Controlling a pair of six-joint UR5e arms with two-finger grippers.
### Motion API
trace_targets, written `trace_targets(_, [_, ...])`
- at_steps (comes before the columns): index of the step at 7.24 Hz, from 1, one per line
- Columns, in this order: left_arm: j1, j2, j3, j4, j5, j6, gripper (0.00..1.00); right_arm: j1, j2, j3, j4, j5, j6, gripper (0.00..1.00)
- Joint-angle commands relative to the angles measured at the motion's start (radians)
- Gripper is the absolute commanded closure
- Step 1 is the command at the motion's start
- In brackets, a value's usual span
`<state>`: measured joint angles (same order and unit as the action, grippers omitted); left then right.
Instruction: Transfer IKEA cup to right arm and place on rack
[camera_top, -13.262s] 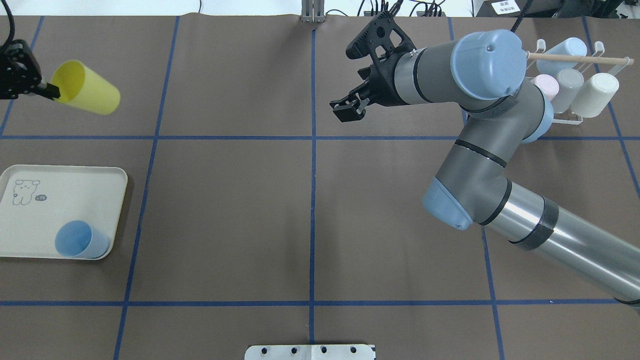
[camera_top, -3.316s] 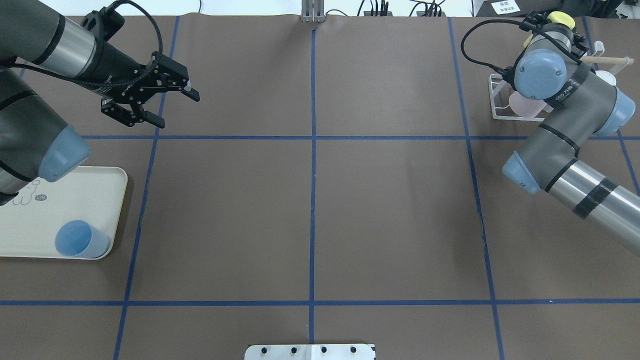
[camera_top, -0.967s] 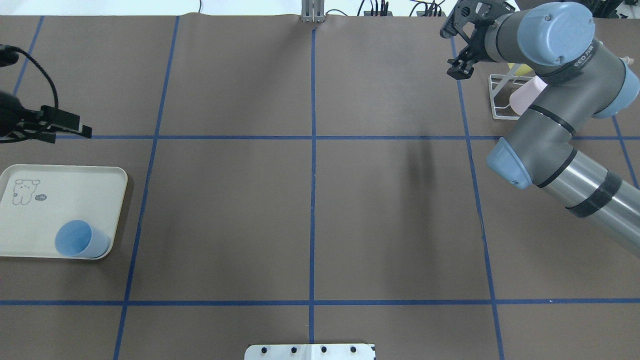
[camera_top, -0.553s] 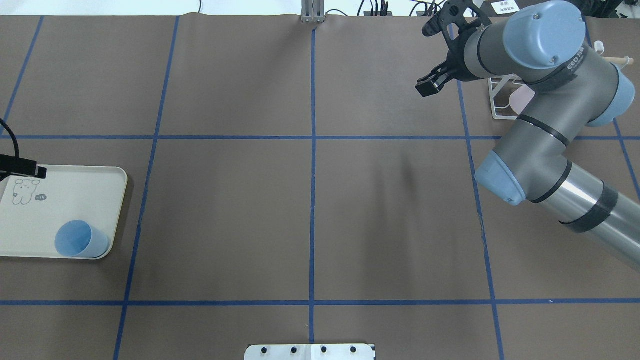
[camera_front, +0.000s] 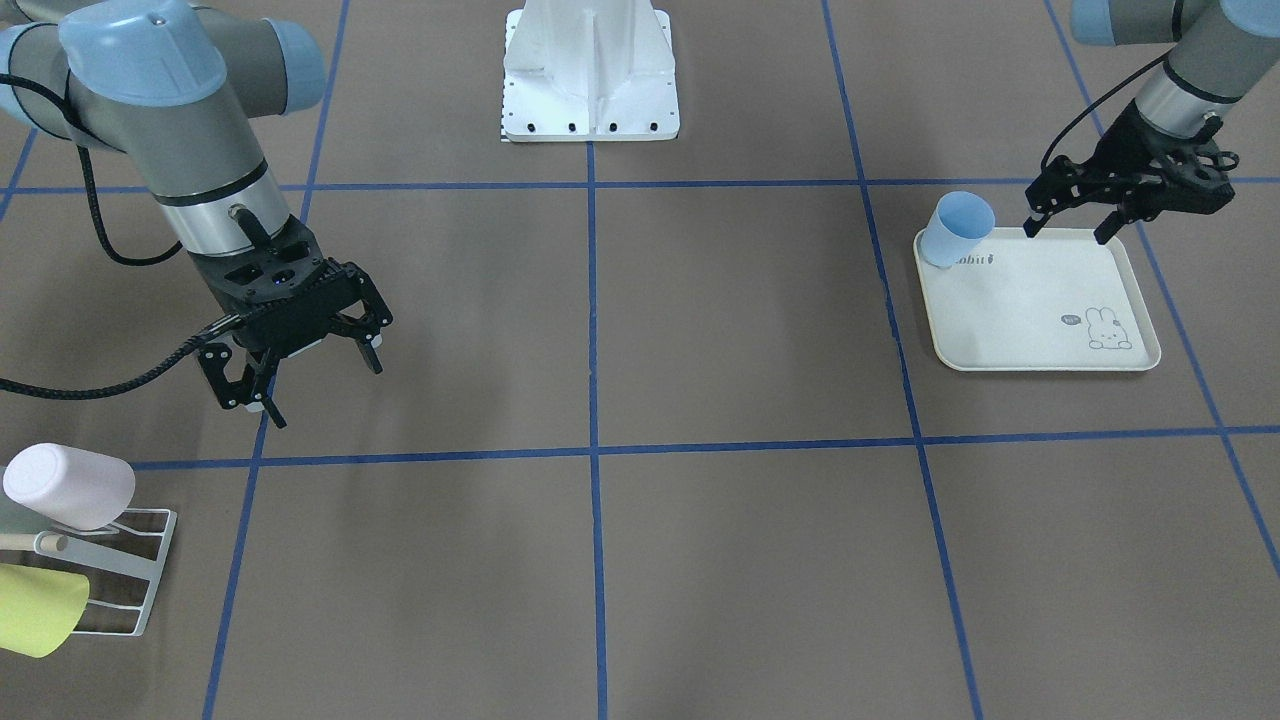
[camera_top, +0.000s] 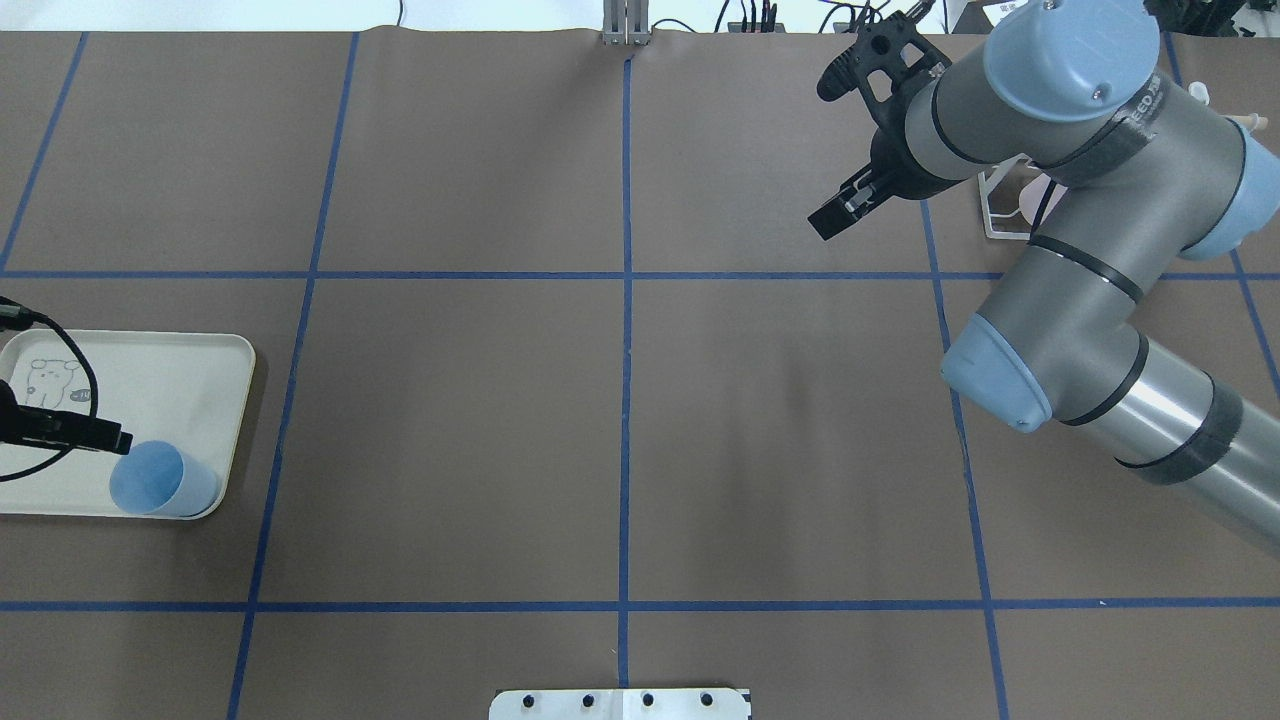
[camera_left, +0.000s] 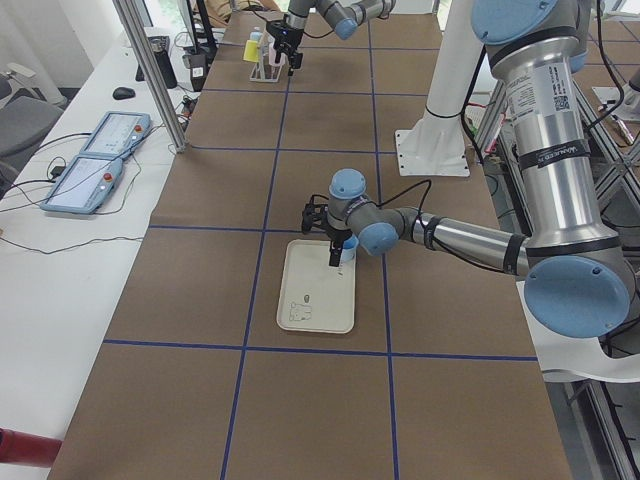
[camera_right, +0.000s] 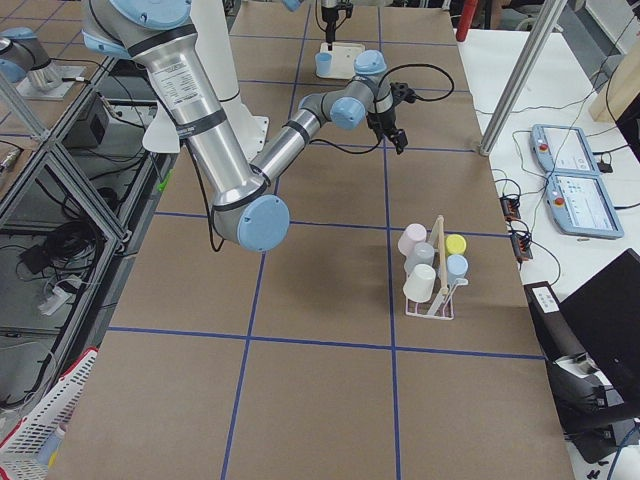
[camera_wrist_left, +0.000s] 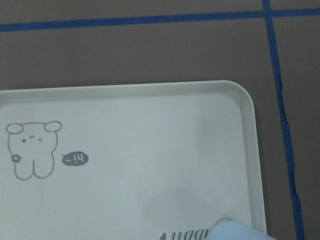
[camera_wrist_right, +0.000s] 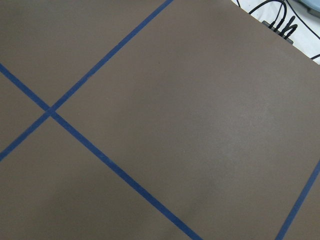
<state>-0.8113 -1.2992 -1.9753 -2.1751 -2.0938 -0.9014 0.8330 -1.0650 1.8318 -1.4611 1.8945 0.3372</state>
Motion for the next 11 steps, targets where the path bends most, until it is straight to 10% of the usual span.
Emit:
trace_targets(1, [0.040, 0.001, 0.003, 0.001, 0.003, -0.028, 0.13, -0.005, 0.000, 0.001, -0.002, 0.005, 0.000, 0.00])
trace_targets(2, [0.047, 0.000, 0.004, 0.001, 0.001, -0.048, 0.46, -0.006, 0.000, 0.001, -0.002, 0.003, 0.000, 0.00])
trace_targets(5, [0.055, -0.006, 0.007, 0.003, -0.005, -0.056, 1.00, -0.009, 0.000, 0.001, -0.002, 0.003, 0.000, 0.00])
trace_targets(11, [-0.191, -0.018, -0.020, 0.014, -0.191, -0.048, 1.00, -0.043, 0.046, -0.017, 0.015, -0.009, -0.006, 0.00])
